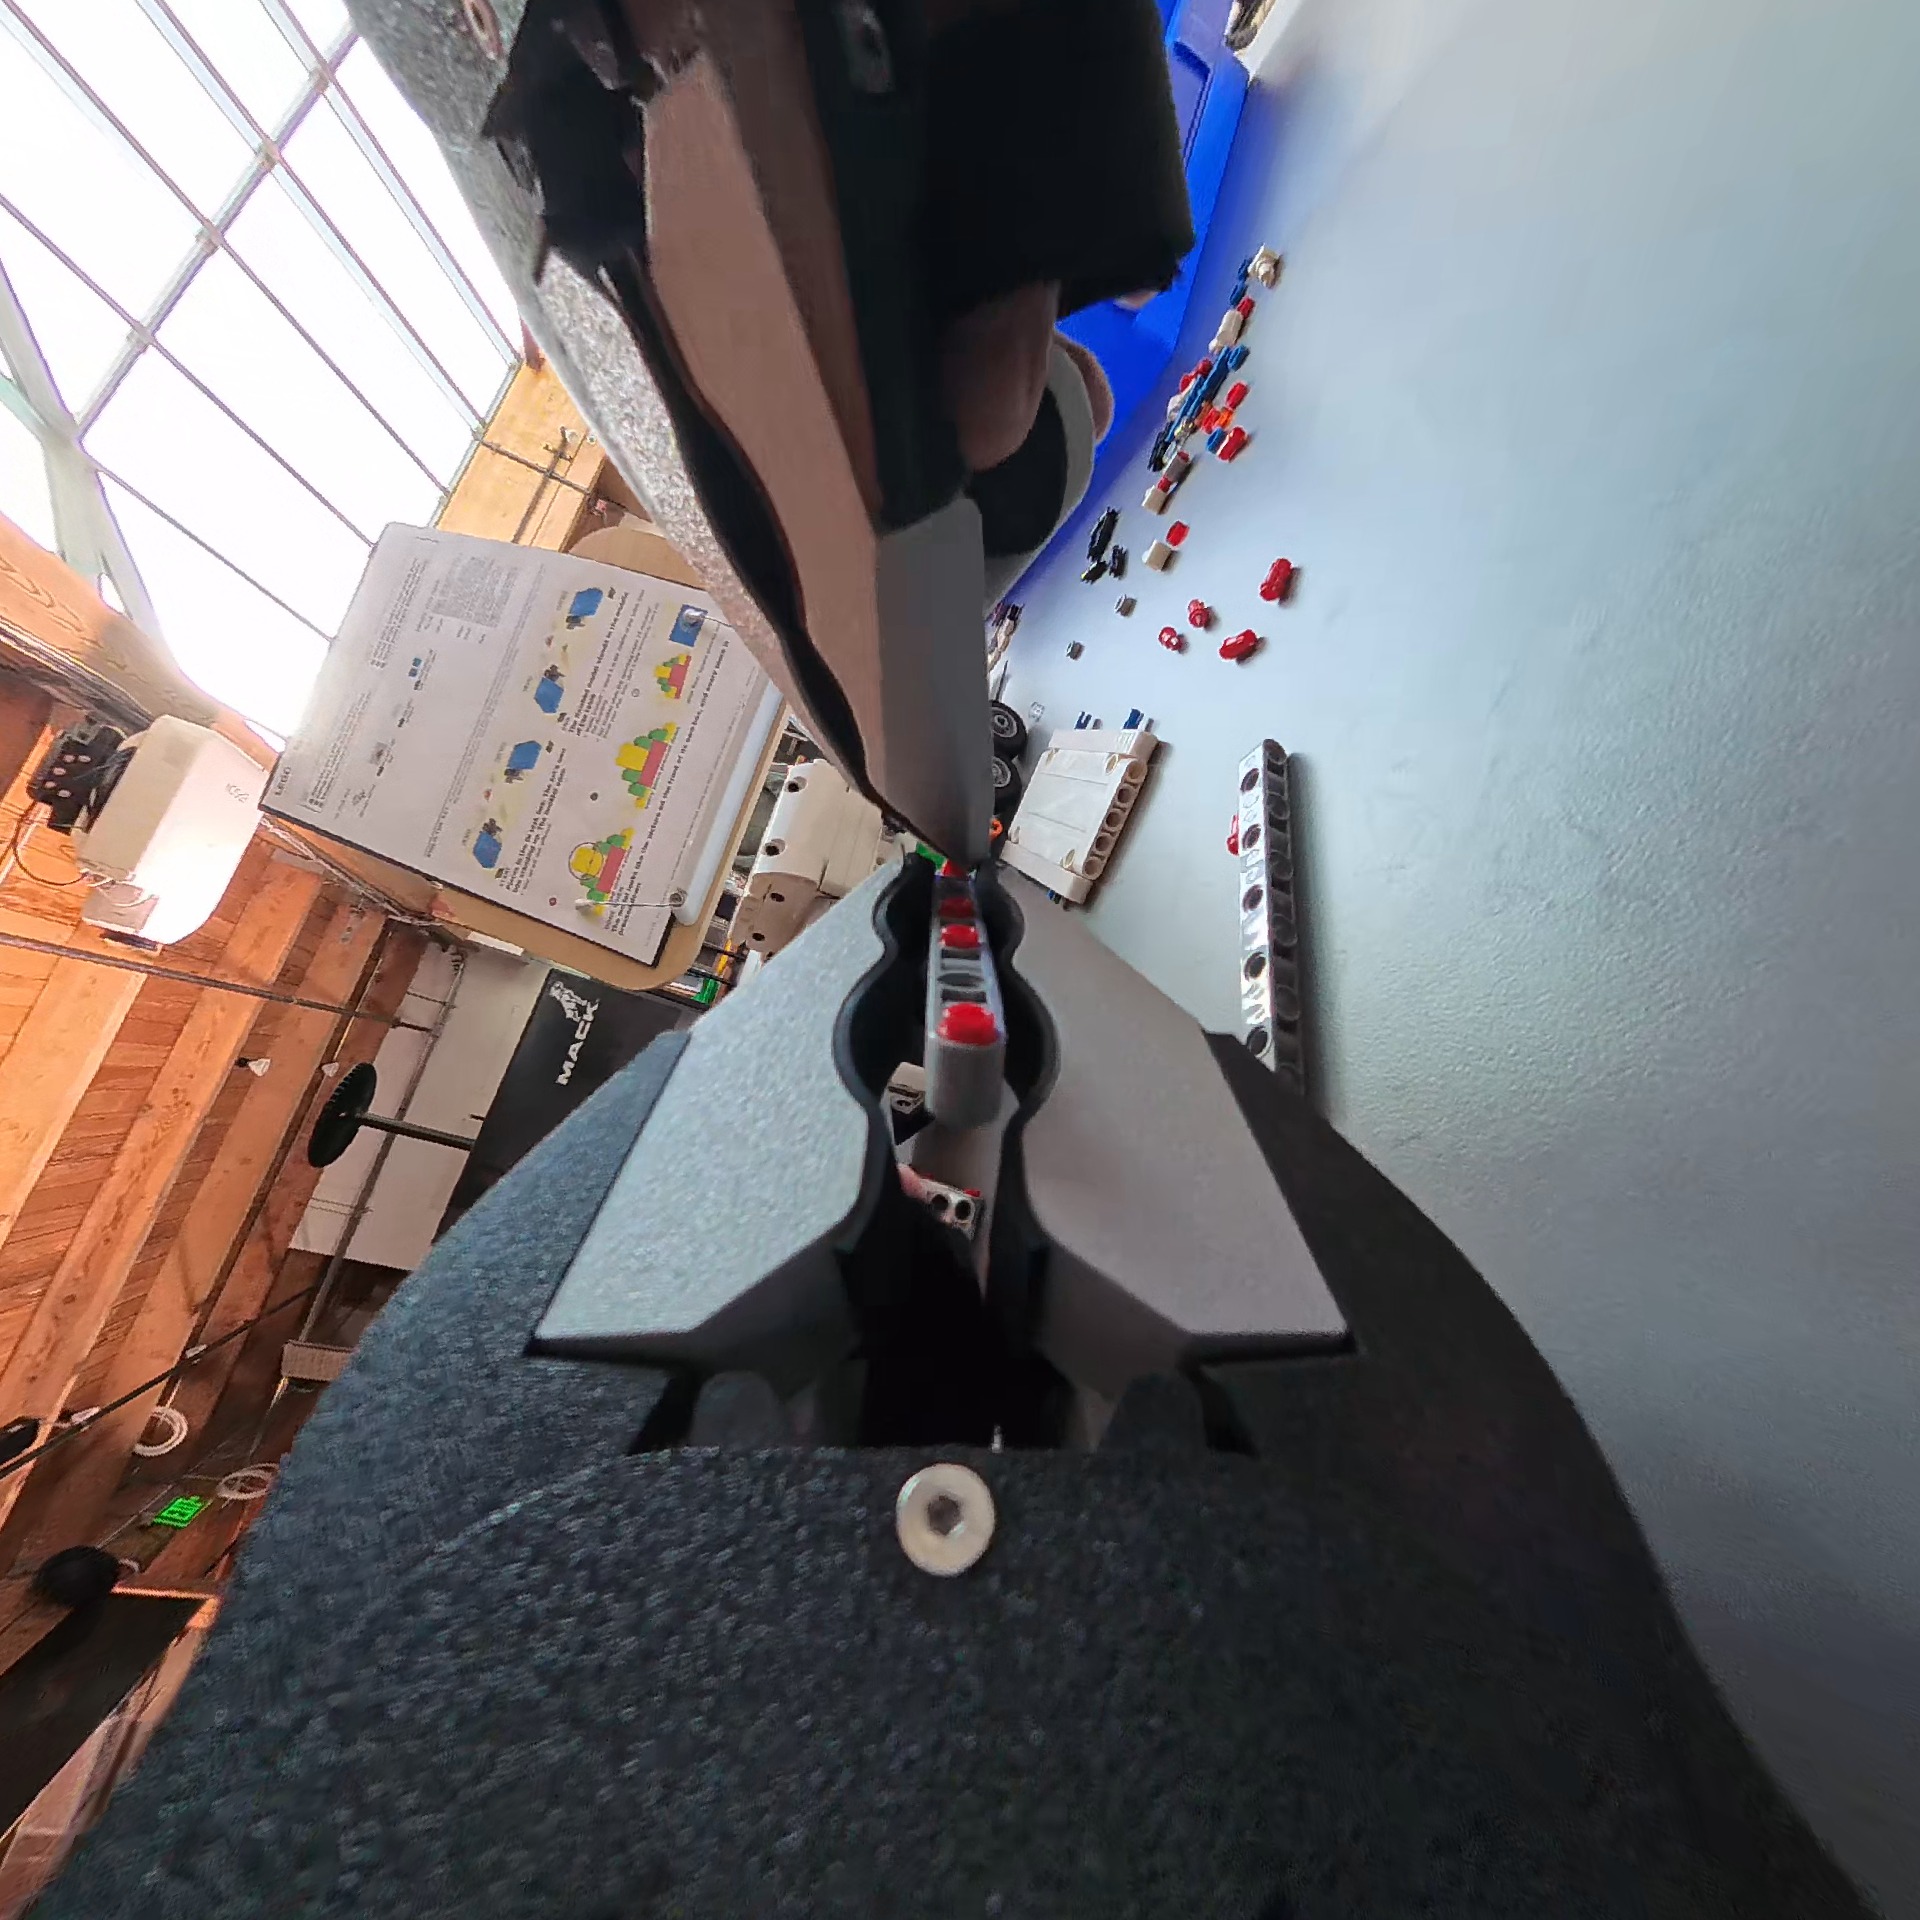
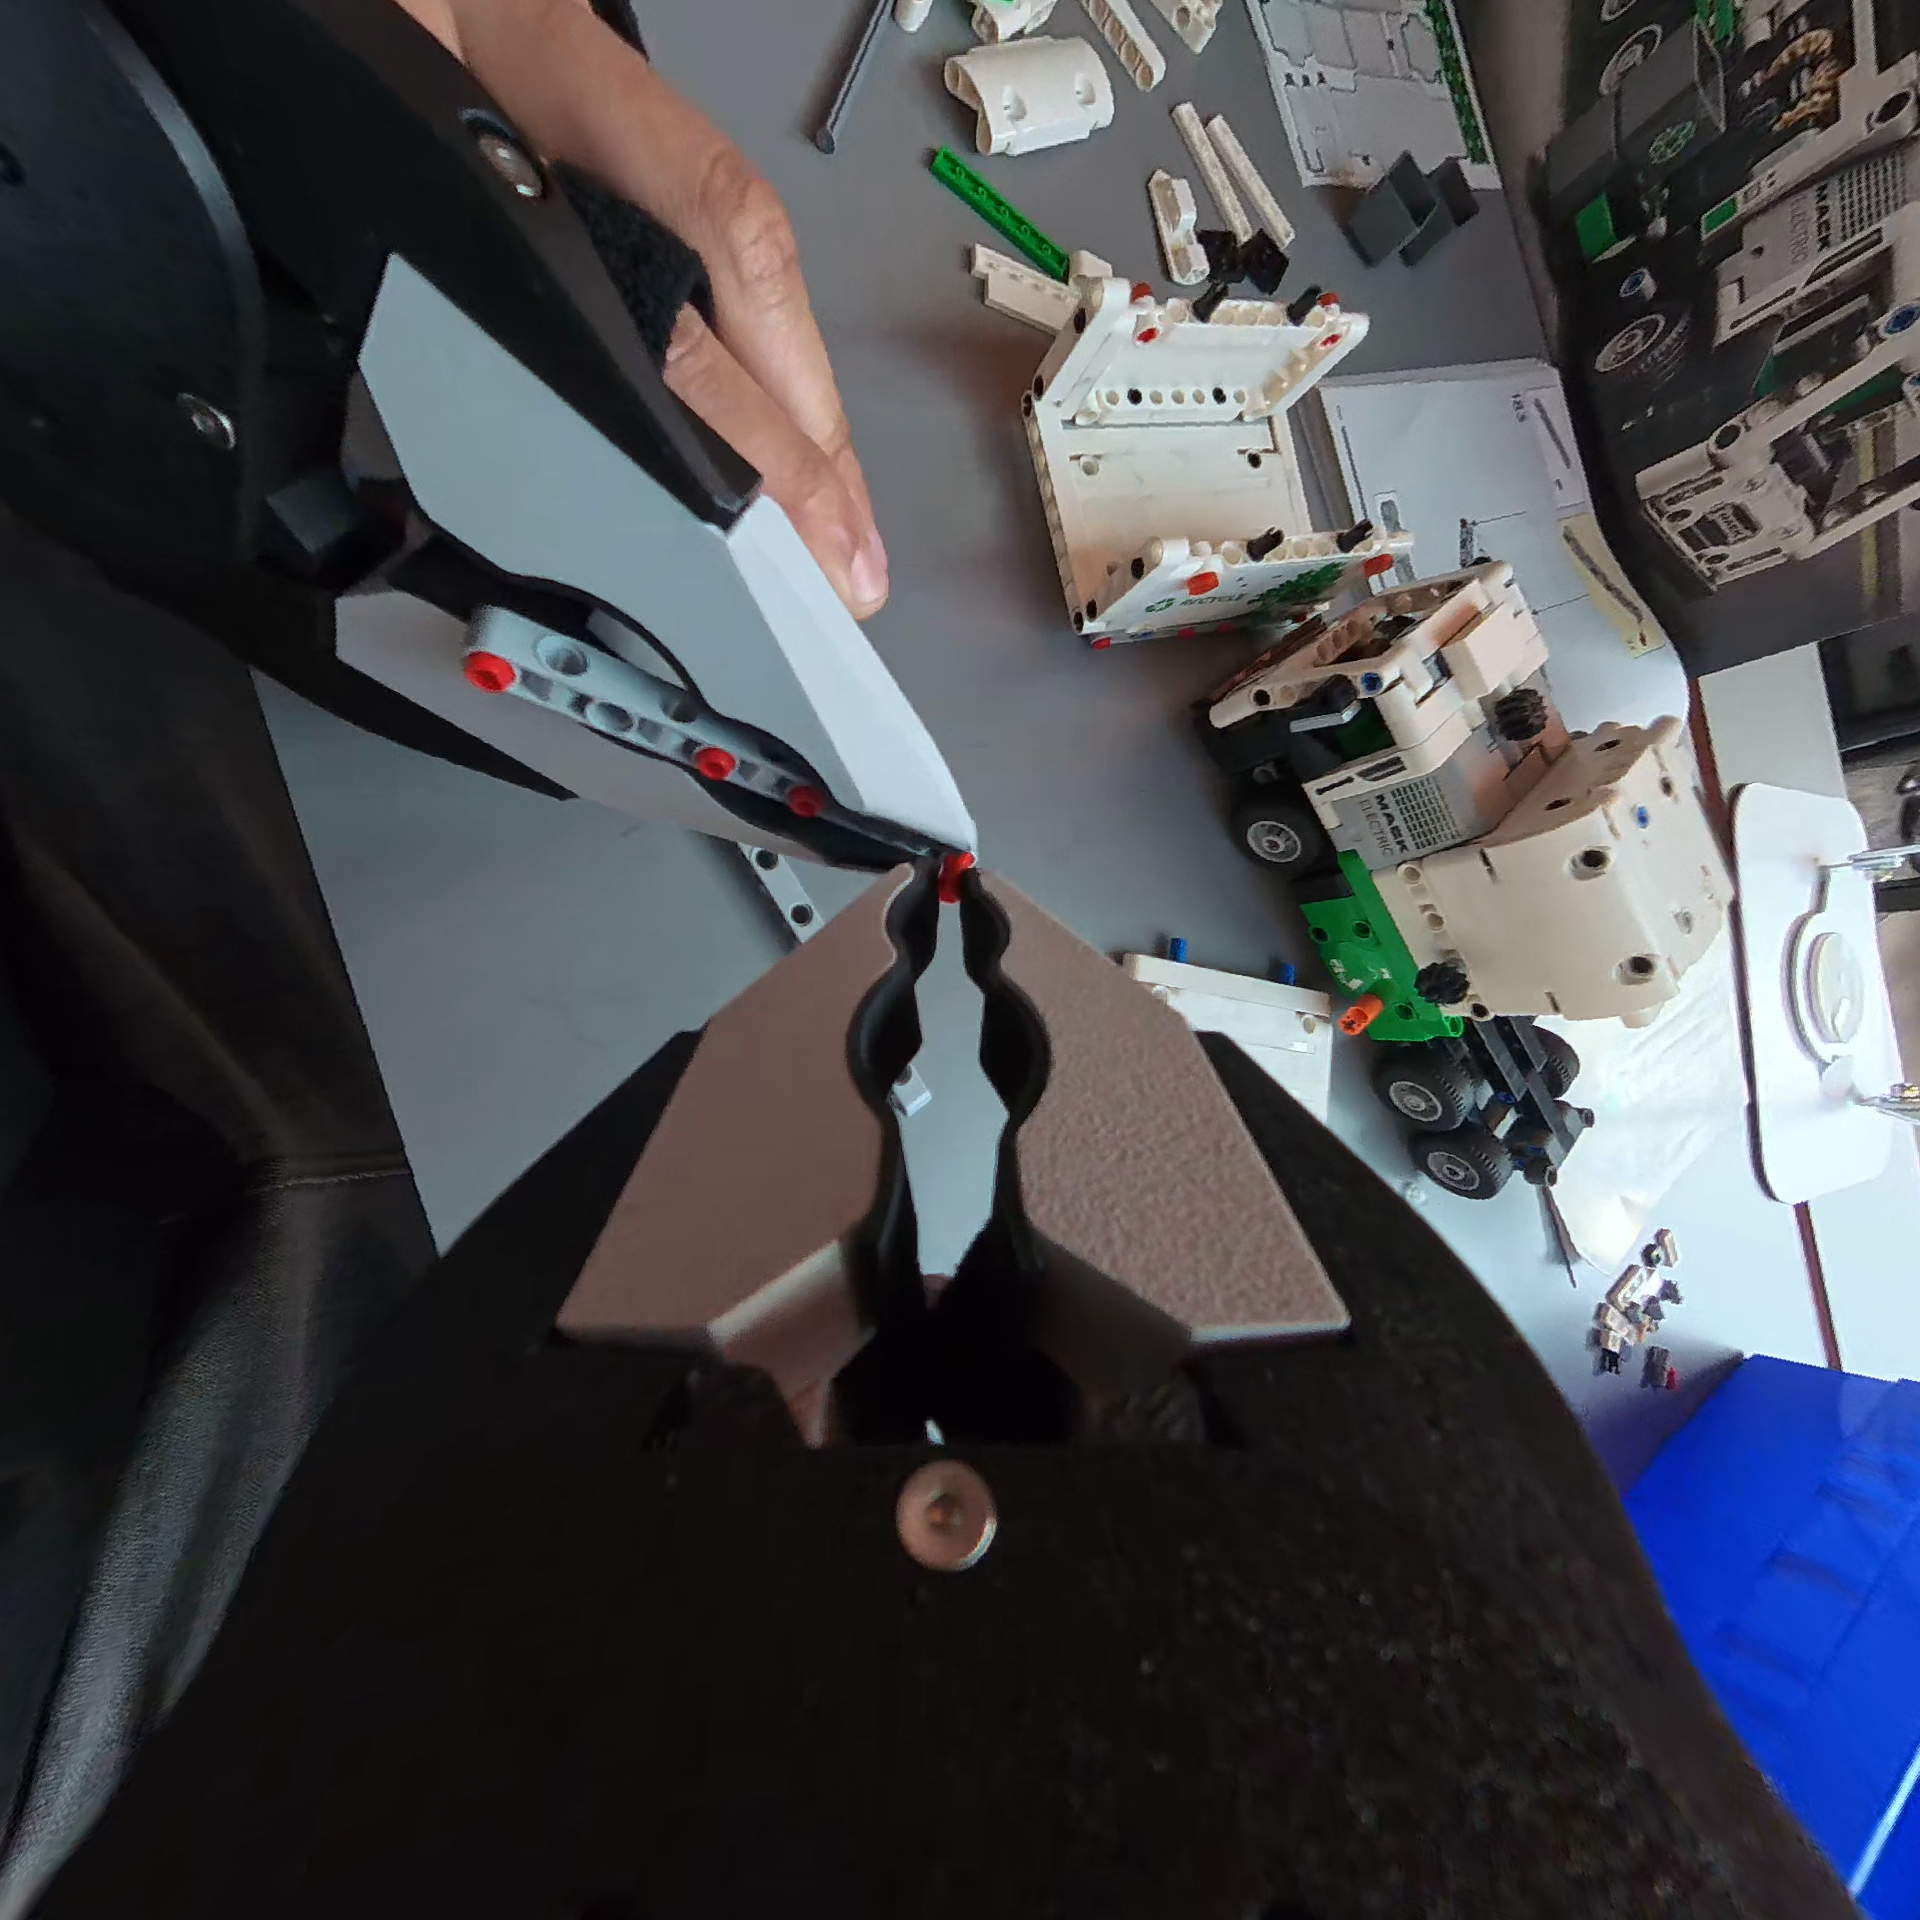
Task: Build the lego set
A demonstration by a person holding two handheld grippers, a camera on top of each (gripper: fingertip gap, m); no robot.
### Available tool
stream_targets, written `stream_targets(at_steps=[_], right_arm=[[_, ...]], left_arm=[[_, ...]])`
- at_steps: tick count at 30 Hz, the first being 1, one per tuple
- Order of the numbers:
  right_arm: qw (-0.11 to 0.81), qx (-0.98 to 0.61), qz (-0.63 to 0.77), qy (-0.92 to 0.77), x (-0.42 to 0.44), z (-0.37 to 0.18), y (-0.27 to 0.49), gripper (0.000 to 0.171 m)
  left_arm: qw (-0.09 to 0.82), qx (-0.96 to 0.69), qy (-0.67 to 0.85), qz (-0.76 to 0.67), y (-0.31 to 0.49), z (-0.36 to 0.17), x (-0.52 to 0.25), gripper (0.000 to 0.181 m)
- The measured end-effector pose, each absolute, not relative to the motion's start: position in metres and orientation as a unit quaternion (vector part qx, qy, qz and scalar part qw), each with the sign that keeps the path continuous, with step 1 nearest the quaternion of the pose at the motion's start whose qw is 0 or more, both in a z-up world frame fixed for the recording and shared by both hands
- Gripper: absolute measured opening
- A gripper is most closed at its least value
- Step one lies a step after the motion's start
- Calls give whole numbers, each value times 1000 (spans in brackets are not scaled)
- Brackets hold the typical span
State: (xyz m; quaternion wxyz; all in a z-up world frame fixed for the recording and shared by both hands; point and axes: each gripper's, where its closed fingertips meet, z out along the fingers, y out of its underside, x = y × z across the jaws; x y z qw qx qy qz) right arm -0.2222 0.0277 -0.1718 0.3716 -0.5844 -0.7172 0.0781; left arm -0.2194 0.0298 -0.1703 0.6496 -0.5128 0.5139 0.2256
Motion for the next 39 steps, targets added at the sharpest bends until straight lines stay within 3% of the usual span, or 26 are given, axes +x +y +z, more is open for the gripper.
stream_targets(at_steps=[9, 14, 21, 25, 30, 34, 39], right_arm=[[399, -420, -6, -815, -217, -173, 20, 2], [390, -320, 25, -863, -211, -172, 11, 2], [328, -356, 242, -841, -212, -160, 1, 2], [209, -436, 465, -742, -213, -138, -11, 2], [186, -465, 558, -662, -218, -124, -12, 2], [236, -464, 606, -602, -219, -115, -10, 1], [407, -434, 584, -552, -220, -101, -4, 0]], left_arm=[[654, -512, 534, 161, 20, -173, -211, 5], [657, -522, 535, 99, 12, -172, -205, 5], [672, -541, 506, -5, 2, -160, -202, 5], [684, -552, 457, -138, -8, -140, -200, 5], [685, -561, 411, -217, -11, -126, -204, 5], [670, -576, 357, -303, -9, -117, -205, 5], [650, -581, 290, -394, -8, -106, -205, 5]])
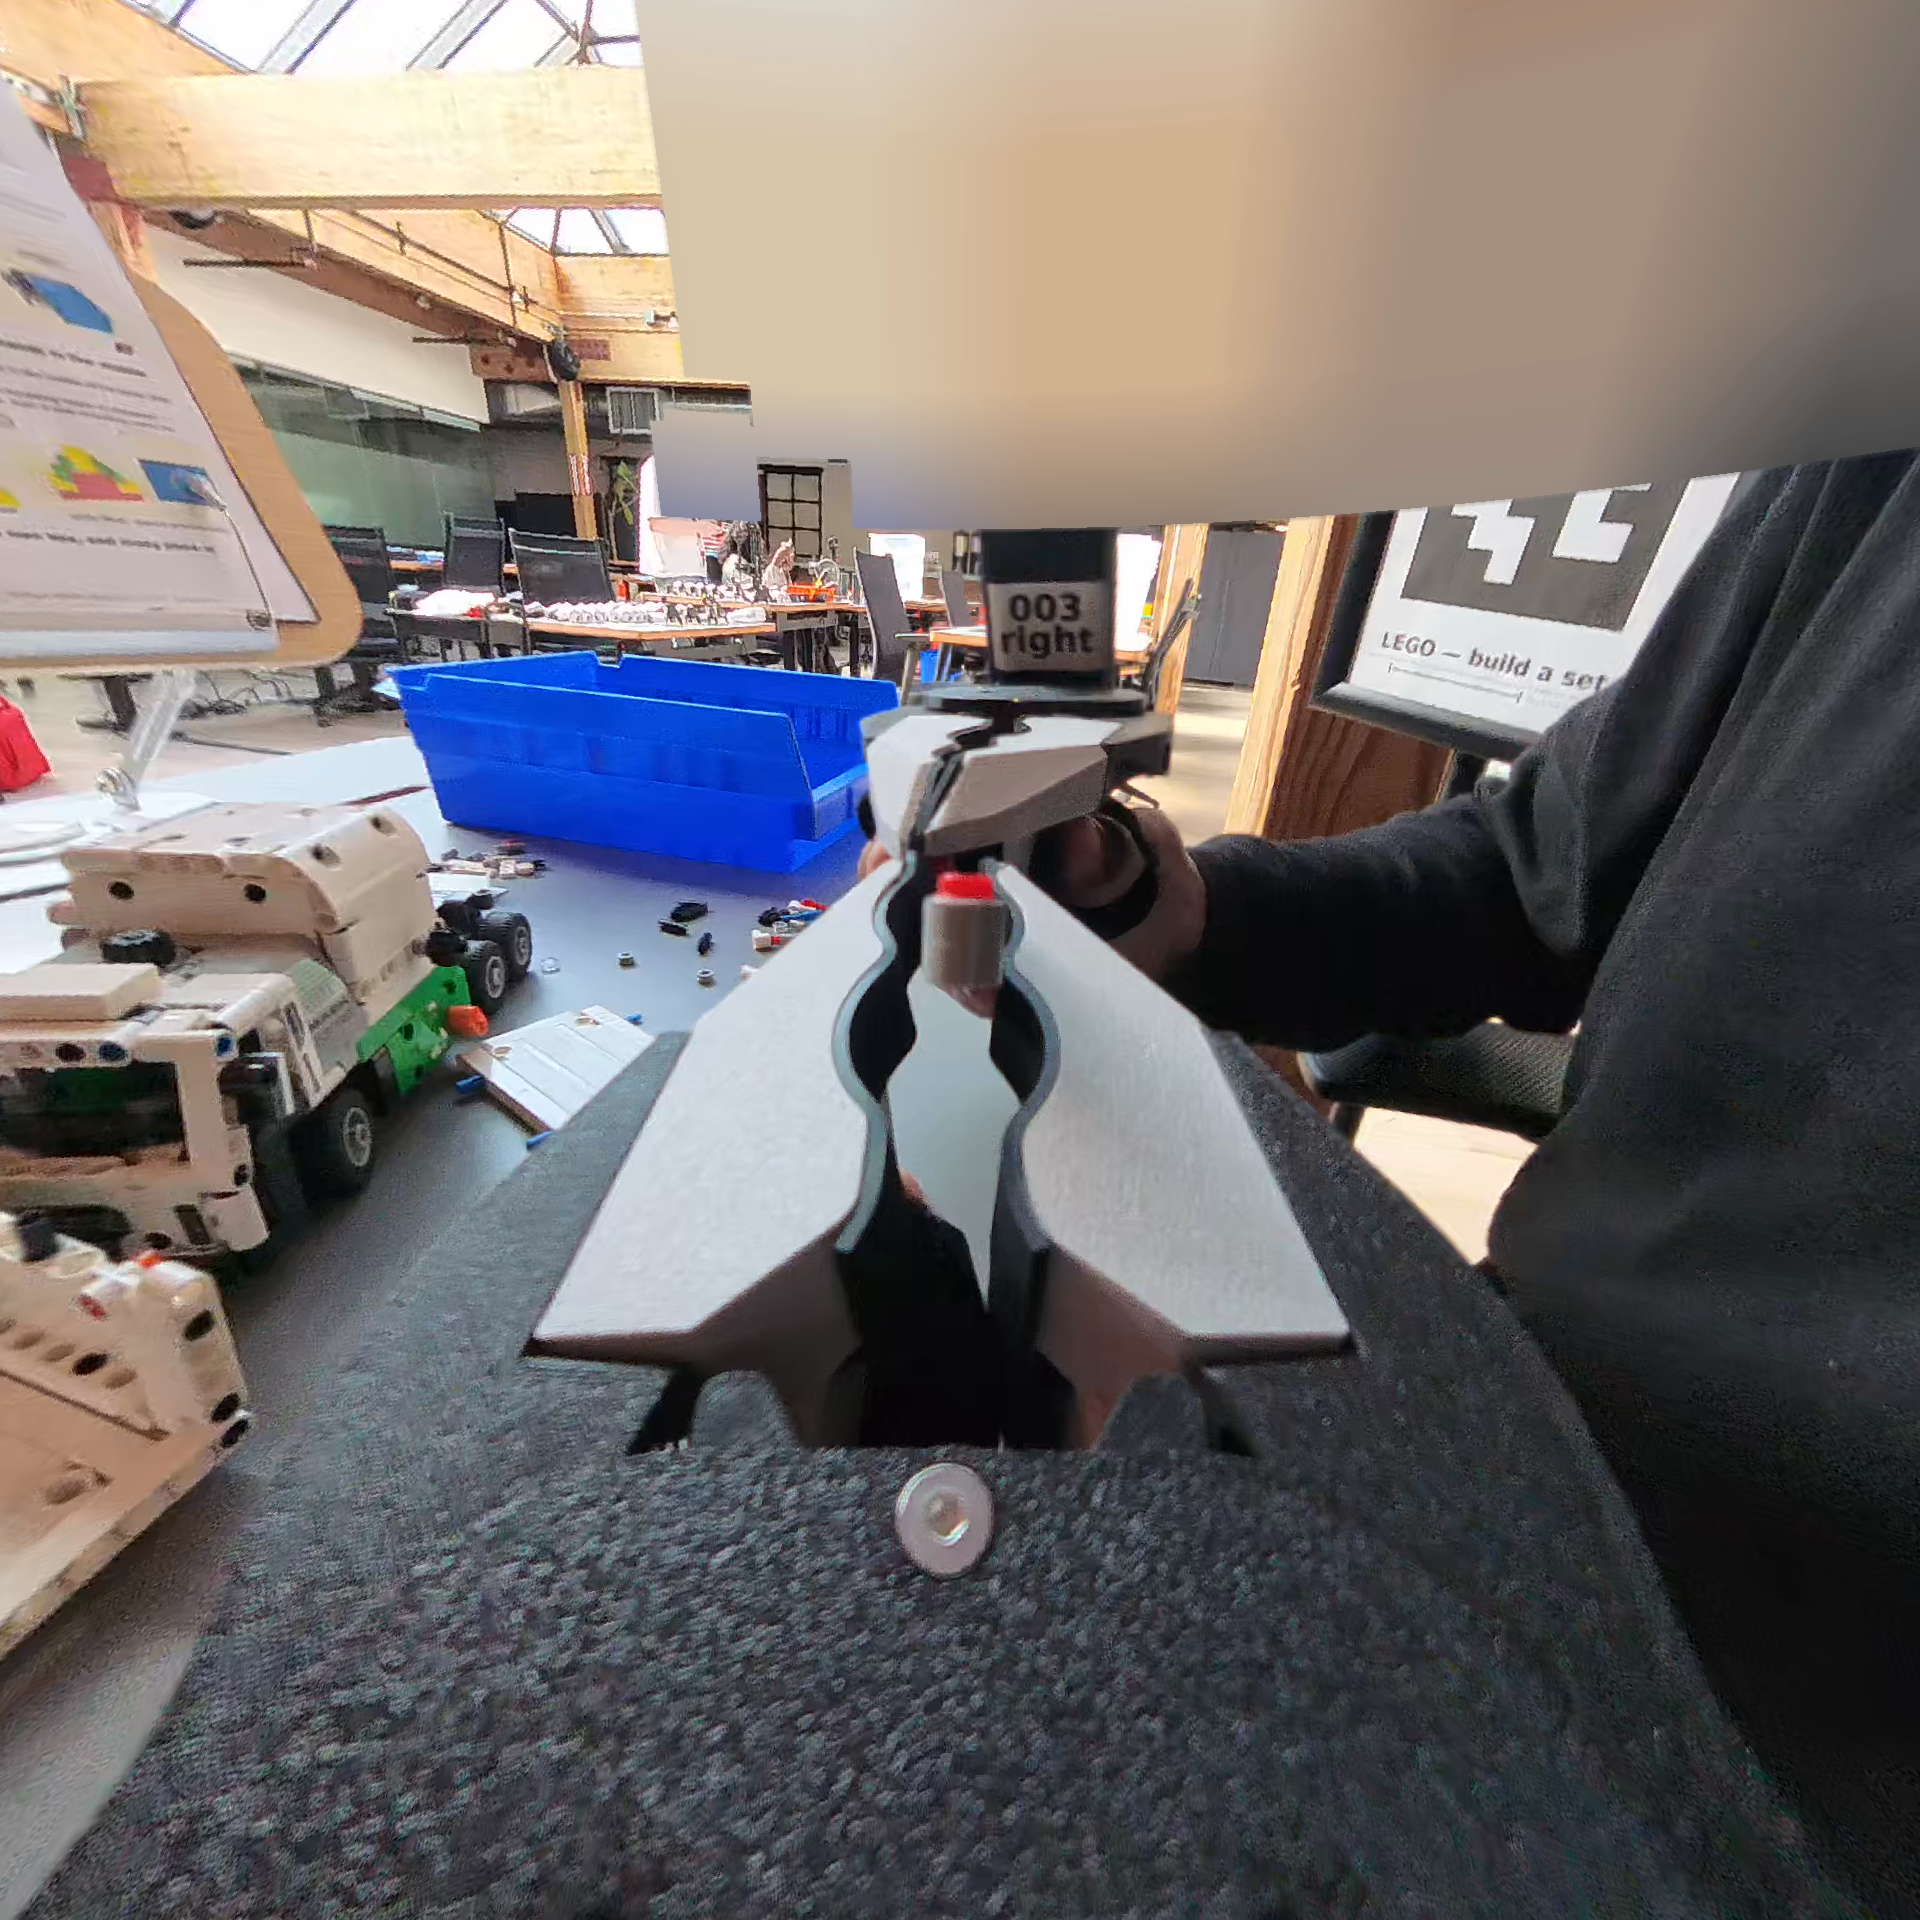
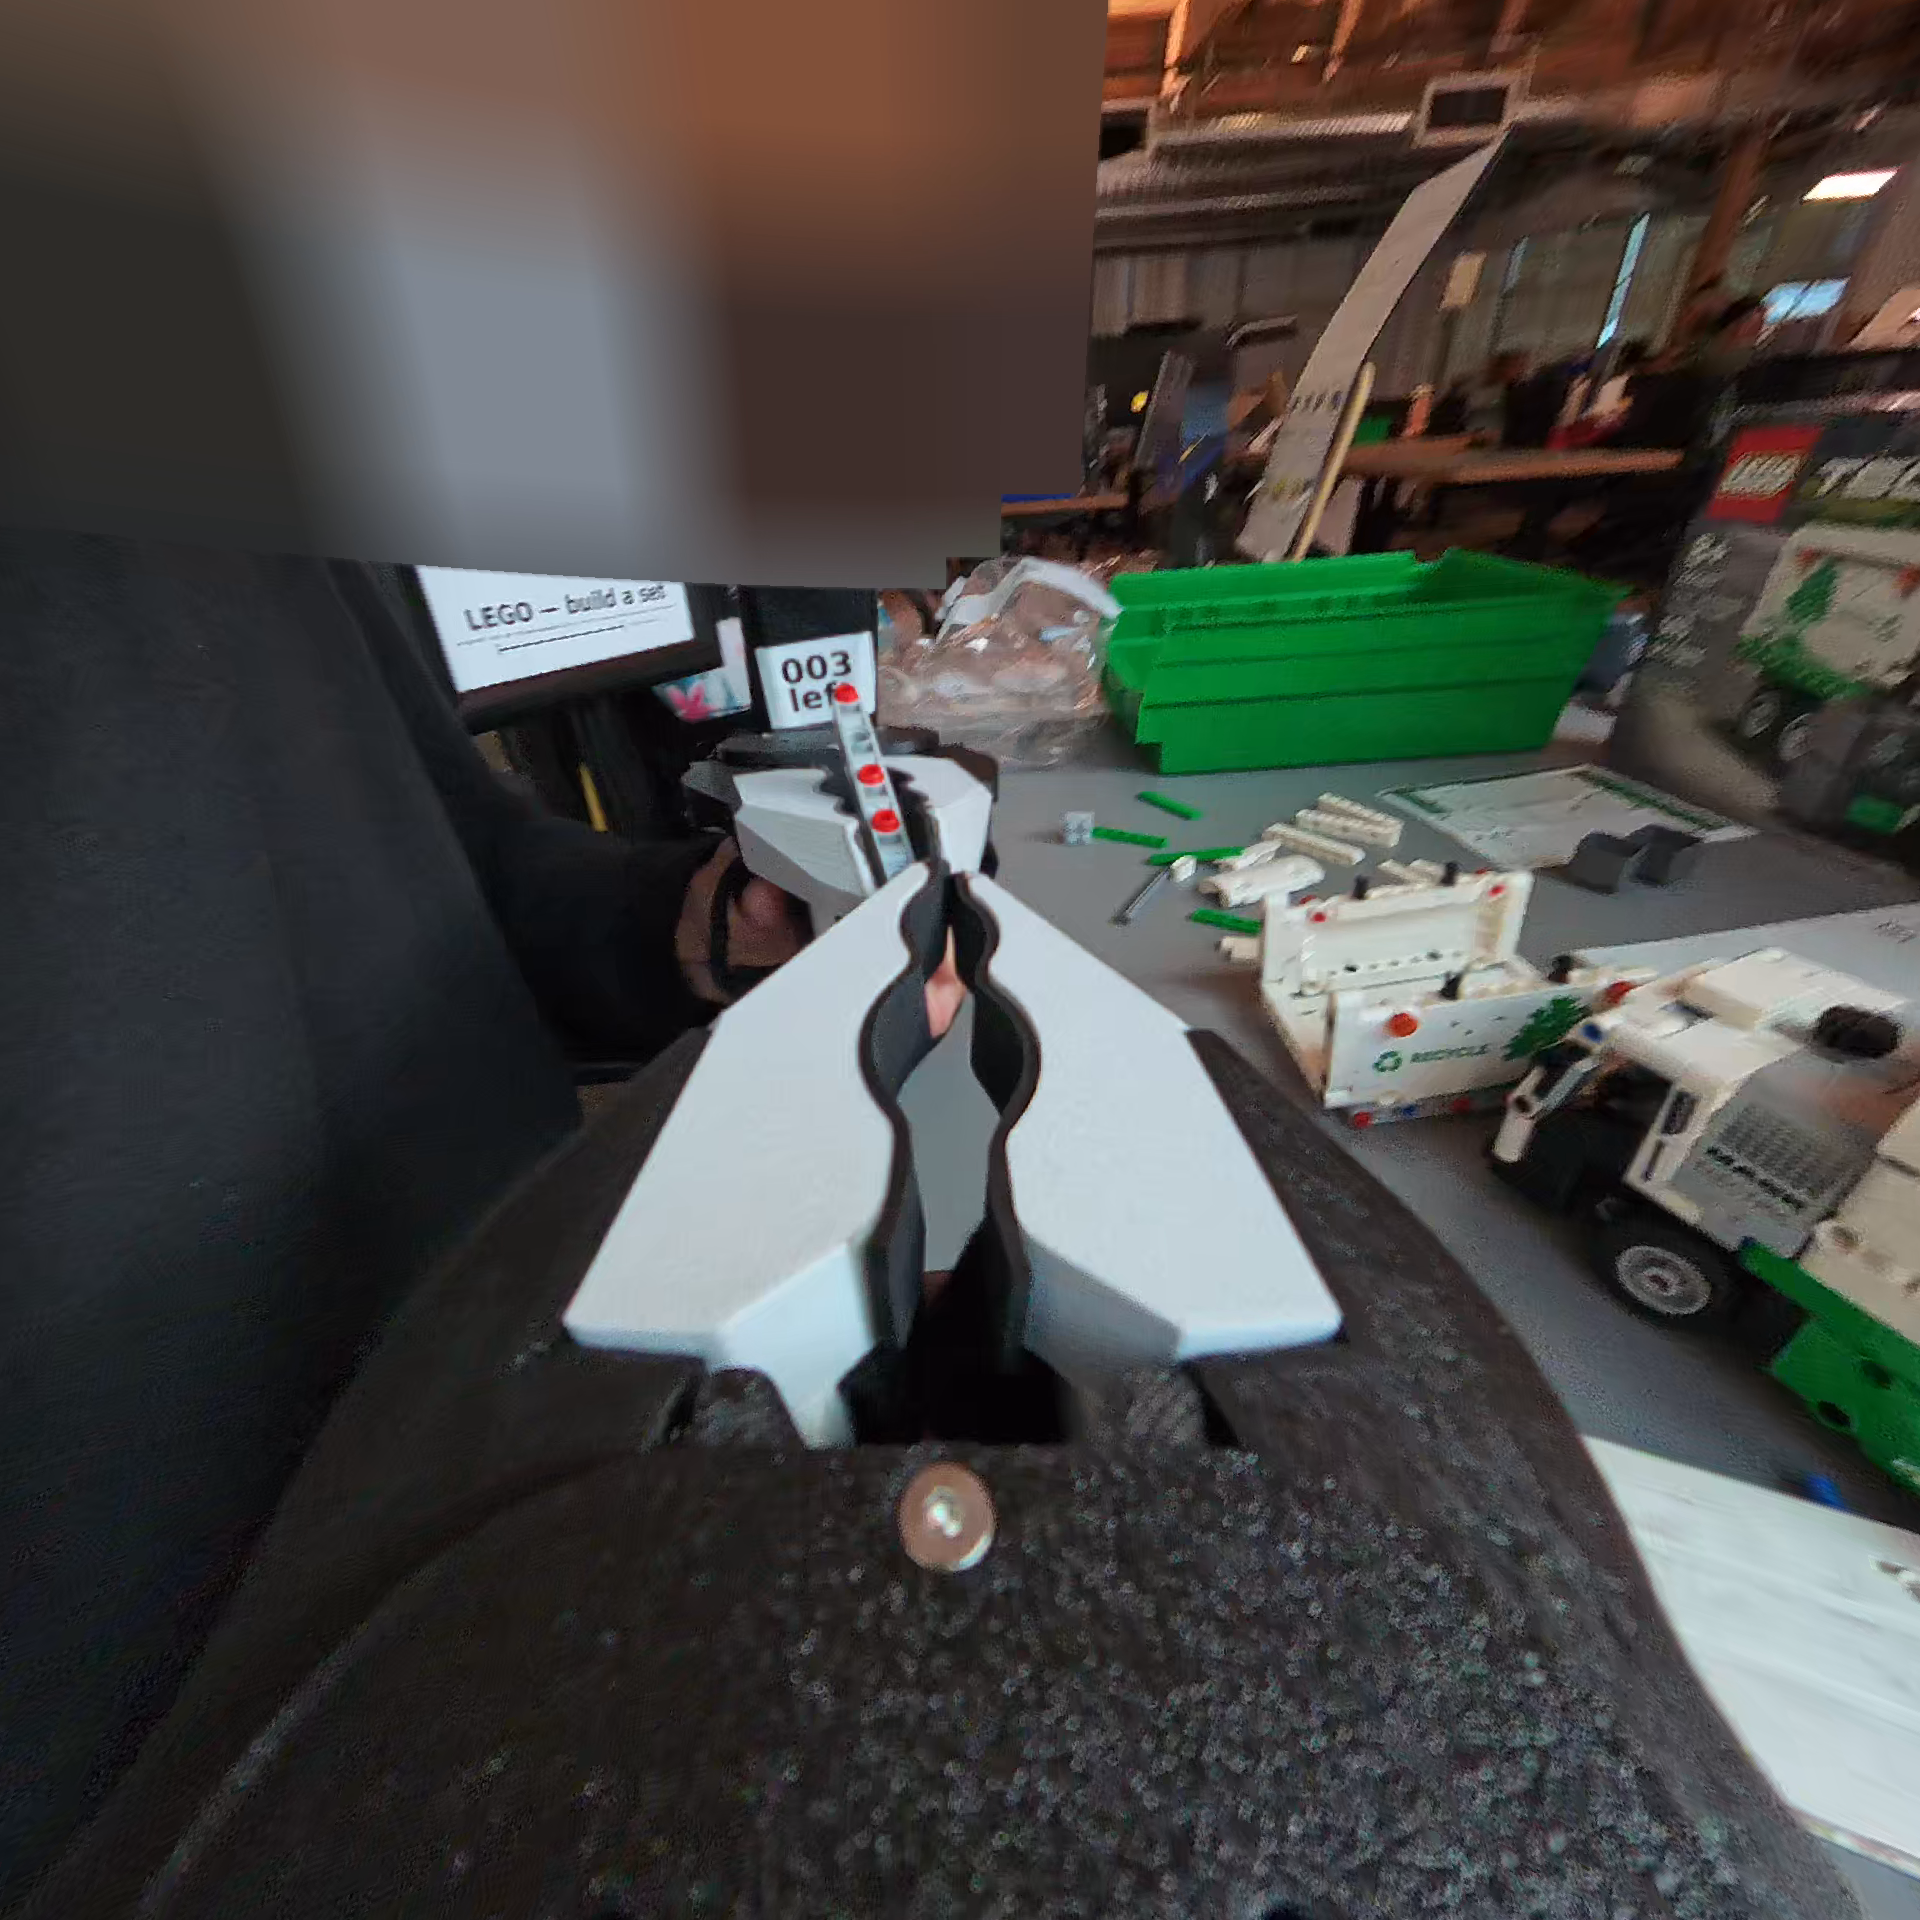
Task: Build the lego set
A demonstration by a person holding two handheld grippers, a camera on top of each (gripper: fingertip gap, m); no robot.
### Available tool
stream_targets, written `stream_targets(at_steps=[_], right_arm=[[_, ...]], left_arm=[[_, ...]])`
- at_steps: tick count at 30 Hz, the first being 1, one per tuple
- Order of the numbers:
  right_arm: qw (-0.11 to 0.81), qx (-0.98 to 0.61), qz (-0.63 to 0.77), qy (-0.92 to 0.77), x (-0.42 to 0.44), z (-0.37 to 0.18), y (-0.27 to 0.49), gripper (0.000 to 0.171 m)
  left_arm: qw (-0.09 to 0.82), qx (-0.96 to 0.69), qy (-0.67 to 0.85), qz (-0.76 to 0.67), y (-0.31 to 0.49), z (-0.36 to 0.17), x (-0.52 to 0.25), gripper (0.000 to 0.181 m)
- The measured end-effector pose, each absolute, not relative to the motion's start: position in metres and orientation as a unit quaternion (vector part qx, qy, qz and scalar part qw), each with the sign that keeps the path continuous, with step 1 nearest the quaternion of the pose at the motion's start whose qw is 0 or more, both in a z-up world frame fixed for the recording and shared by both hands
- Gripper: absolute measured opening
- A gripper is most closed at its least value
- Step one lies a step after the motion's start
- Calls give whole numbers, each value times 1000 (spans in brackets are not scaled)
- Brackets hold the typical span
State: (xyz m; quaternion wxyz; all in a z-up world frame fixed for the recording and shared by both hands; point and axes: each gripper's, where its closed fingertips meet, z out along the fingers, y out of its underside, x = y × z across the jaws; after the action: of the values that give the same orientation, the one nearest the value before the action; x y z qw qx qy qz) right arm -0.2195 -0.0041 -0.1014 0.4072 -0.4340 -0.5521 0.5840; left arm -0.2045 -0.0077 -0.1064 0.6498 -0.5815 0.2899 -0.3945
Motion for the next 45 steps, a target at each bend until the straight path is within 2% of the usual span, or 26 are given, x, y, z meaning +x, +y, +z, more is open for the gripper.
stream_targets(at_steps=[5, 12, 16, 20, 24, 27, 29, 31, 34, 36, 40, 45], right_arm=[[502, -439, 536, -518, -220, -101, 3, 0], [454, -492, 561, -488, -224, -109, 15, 0], [418, -562, 541, -466, -225, -131, 43, 0], [401, -647, 469, -448, -208, -159, 89, 0], [384, -678, 446, -441, -179, -162, 98, 0], [397, -657, 435, -470, -172, -164, 84, 0], [384, -623, 467, -496, -186, -161, 64, 16], [356, -601, 491, -521, -197, -164, 47, 22], [259, -565, 618, -482, -208, -144, 18, 24], [187, -543, 698, -426, -207, -124, 10, 17], [71, -525, 763, -371, -213, -115, -2, 23], [3, -499, 792, -352, -212, -111, -24, 13]], left_arm=[[640, -593, 257, -416, -2, -106, -204, 5], [643, -626, 249, -365, 13, -114, -208, 5], [602, -693, 256, -302, 39, -137, -209, 6], [549, -753, 337, -133, 75, -178, -216, 6], [570, -745, 340, -58, 72, -173, -232, 6], [584, -747, 301, -106, 51, -163, -242, 5], [597, -729, 269, -199, 41, -153, -237, 6], [627, -683, 250, -279, 31, -132, -233, 6], [660, -623, 255, -333, 15, -111, -229, 6], [675, -605, 287, -310, 7, -111, -224, 6], [707, -558, 338, -272, -12, -104, -209, 5], [712, -559, 350, -241, -19, -103, -205, 6]])
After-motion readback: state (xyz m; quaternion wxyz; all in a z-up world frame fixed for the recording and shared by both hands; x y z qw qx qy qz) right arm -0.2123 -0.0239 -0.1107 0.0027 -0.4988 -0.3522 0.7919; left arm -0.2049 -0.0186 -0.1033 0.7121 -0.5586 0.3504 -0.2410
